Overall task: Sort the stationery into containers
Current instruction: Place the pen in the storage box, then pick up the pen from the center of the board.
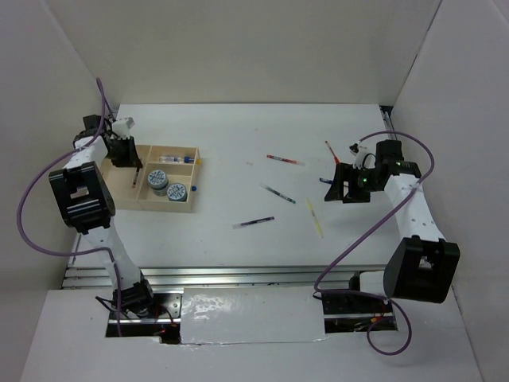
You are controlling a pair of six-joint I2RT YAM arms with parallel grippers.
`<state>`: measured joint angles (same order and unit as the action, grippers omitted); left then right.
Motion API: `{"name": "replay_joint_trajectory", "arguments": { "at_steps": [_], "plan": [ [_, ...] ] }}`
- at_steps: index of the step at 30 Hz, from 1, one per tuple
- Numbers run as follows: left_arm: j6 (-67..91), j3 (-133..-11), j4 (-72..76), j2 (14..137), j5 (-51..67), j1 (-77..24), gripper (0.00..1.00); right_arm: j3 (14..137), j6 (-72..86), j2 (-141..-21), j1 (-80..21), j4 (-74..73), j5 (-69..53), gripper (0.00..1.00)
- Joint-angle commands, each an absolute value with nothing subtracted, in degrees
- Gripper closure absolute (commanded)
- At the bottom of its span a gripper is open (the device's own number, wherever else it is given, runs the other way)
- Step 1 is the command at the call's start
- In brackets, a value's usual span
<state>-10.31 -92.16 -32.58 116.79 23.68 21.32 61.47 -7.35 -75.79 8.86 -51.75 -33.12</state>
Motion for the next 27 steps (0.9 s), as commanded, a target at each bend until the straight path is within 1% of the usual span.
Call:
{"name": "replay_joint_trajectory", "arguments": {
  "at_steps": [1, 2, 4, 5, 8, 11, 12, 15, 17, 18, 19, 21, 24, 27],
  "plan": [
    [-7.47, -94.56, -30.67, 119.0, 24.52, 21.18, 0.78, 61.7, -7.73, -75.41, 8.53, -50.8, -32.61, 0.21],
    [-7.47, -94.83, -31.37, 119.26, 25.04, 21.18, 0.71, 61.61, -8.17, -75.32, 8.44, -50.8, -32.61, 0.21],
    [-7.64, -95.18, -31.9, 119.53, 25.14, 21.18, 0.67, 61.52, -8.52, -75.06, 7.83, -50.63, -32.08, 0.21],
    [-7.82, -95.1, -32.08, 119.44, 25.57, 21.18, 0.62, 61.52, -8.87, -74.88, 7.47, -50.45, -31.3, 0.21],
    [-8.88, -93.7, -31.91, 118.66, 25.75, 20.92, 0.54, 63.01, -9.84, -74.44, 4.58, -50.19, -29.98, 0.22],
    [-9.76, -92.2, -31.64, 116.99, 25.4, 20.39, 0.52, 66.17, -10.19, -74.88, 0.36, -49.92, -28.4, 0.22],
    [-9.76, -92.02, -31.64, 116.63, 25.66, 20.48, 0.52, 67.92, -10.28, -75.32, -3.56, -49.31, -27.52, 0.23],
    [-9.14, -91.41, -30.24, 113.39, 27.85, 21.79, 0.53, 71.1, -11.16, -77.25, -8.95, -47.82, -23.13, 0.25],
    [-8.96, -90.88, -28.83, 110.93, 30.13, 22.5, 0.53, 72.24, -14.05, -78.65, -14.75, -46.85, -20.93, 0.29],
    [-9.83, -90.97, -28.65, 108.57, 33.71, 23.2, 0.53, 73.2, -15.37, -80.49, -16.59, -45.98, -18.66, 0.31],
    [-10.89, -92.01, -29.44, 107.68, 35.4, 23.38, 0.52, 74.0, -19.04, -81.64, -20.09, -46.23, -18.11, 0.38],
    [-15.79, -94.9, -34.33, 105.83, 40.31, 23.2, 0.52, 77.76, -22.84, -86.45, -23.63, -48.76, -17.93, 0.44],
    [-19.76, -94.58, -36.56, 101.71, 41.83, 22.42, 0.49, 82.86, -27.06, -92.43, -28.73, -50.97, -18.63, 0.5],
    [-22.14, -91.51, -37.26, 96.6, 44.03, 21.8, 0.42, 86.29, -29.7, -98.32, -33.04, -51.42, -18.11, 0.53]
  ]
}}
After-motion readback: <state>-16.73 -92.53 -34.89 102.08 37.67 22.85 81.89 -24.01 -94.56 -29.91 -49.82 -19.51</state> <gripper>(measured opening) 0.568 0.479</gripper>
